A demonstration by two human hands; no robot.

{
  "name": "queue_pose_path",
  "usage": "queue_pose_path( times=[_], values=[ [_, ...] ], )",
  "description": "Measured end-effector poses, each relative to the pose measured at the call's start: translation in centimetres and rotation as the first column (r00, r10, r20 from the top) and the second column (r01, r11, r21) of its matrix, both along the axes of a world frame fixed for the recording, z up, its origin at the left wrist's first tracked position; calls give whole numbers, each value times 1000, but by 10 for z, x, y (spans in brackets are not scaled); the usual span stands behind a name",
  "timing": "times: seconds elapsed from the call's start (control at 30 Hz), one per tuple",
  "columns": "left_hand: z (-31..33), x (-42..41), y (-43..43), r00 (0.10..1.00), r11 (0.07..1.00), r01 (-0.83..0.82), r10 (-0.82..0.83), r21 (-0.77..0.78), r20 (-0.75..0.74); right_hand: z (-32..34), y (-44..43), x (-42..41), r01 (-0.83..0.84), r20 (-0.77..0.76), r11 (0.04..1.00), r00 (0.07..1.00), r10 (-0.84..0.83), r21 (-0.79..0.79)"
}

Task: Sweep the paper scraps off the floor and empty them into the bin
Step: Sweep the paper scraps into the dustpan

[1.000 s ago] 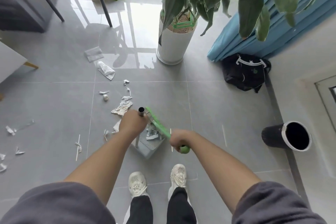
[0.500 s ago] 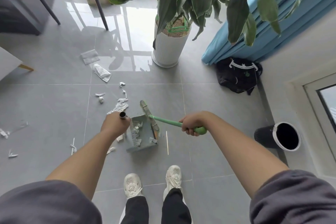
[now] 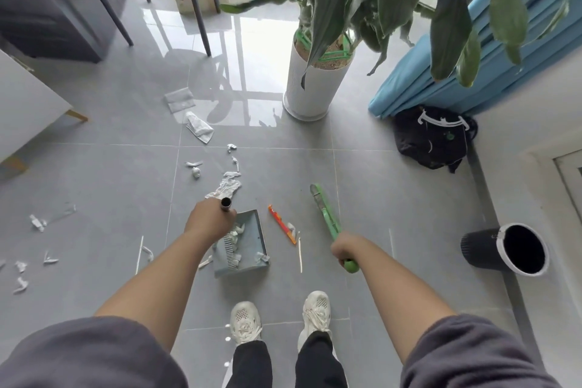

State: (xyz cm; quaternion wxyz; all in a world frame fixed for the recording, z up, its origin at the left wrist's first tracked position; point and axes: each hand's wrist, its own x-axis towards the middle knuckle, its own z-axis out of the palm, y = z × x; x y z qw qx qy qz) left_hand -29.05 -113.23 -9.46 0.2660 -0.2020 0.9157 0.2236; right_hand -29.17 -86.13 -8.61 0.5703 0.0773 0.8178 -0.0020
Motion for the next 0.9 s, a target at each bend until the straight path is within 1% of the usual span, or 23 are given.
queue_pose_path(
  times=[0.1,0.23,0.3,0.33,0.37,0.4,0.47,0.5,0.57,0.63,0.7,0.83,0.9],
  values=[
    [-6,4,0,998,997,-61,62,38,-11,-13,-16,16,29,42,999,999,-29,-14],
    [-11,6,3,993,989,-114,116,96,-10,-14,-52,23,-71,72,993,994,78,-98],
    [-14,8,6,993,985,-119,119,125,3,-13,-63,21,-59,91,988,993,73,-145],
    [-14,8,8,993,984,-118,118,130,11,-13,-65,18,0,100,984,995,18,-178],
    [-14,9,9,994,985,-114,113,130,14,-12,-63,14,107,129,973,988,-81,-205],
    [-13,8,9,994,985,-113,112,128,15,-9,-60,8,227,177,951,965,-191,-209],
    [-10,6,6,991,982,-135,135,135,10,4,-47,-4,413,274,898,890,-364,-151],
    [-9,5,4,989,979,-149,150,143,3,12,-38,-10,462,305,878,860,-409,-127],
    [-8,2,0,988,977,-151,155,151,-13,29,-19,-20,501,347,855,831,-434,-130],
    [-6,0,-1,988,978,-148,152,148,-20,43,-4,-29,484,330,862,846,-418,-148],
    [-5,-1,-3,985,975,-163,169,149,-26,45,7,-34,503,292,852,845,-448,-147],
    [-3,-7,-10,979,973,-186,195,134,-61,30,12,-40,523,184,842,848,-497,-131],
    [-1,-14,-12,972,971,-213,222,111,-74,14,11,-45,532,97,841,846,-524,-98]
  ],
)
